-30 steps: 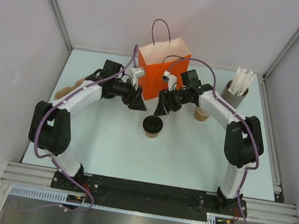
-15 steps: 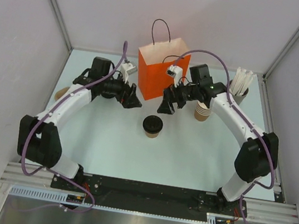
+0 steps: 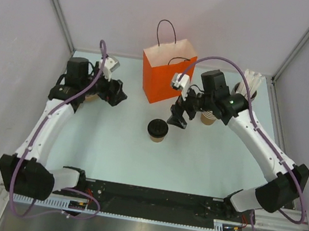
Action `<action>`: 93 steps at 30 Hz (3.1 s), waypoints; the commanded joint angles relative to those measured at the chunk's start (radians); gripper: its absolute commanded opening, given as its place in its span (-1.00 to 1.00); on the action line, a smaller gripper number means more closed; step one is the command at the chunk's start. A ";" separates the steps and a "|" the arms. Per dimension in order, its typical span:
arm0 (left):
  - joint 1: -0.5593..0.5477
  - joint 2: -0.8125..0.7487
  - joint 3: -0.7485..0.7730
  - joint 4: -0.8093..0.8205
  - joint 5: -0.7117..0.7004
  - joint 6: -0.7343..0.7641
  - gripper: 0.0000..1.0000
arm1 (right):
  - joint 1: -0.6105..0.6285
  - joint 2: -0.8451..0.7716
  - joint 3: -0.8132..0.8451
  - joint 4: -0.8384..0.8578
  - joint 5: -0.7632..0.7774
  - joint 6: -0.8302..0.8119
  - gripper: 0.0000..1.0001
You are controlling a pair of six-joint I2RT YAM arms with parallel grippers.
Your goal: Pack the takeout coffee
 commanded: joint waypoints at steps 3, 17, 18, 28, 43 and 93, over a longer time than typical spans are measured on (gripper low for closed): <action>0.082 -0.166 -0.030 -0.083 -0.103 0.103 0.99 | 0.067 -0.073 -0.025 -0.056 0.059 -0.190 0.99; 0.134 -0.318 -0.196 -0.131 0.027 0.241 0.99 | 0.186 0.019 -0.037 -0.091 0.133 -0.345 0.94; 0.132 -0.317 -0.202 -0.128 0.033 0.241 0.99 | 0.191 0.024 -0.040 -0.085 0.140 -0.342 0.93; 0.134 -0.275 -0.249 -0.065 0.013 0.219 0.99 | 0.251 0.046 -0.126 0.024 0.240 -0.293 0.90; 0.146 -0.271 -0.276 -0.019 0.035 0.178 0.99 | 0.252 0.009 -0.182 0.088 0.238 -0.255 0.79; 0.149 -0.271 -0.292 -0.002 0.044 0.180 0.99 | 0.254 0.121 -0.290 0.326 0.145 -0.163 0.12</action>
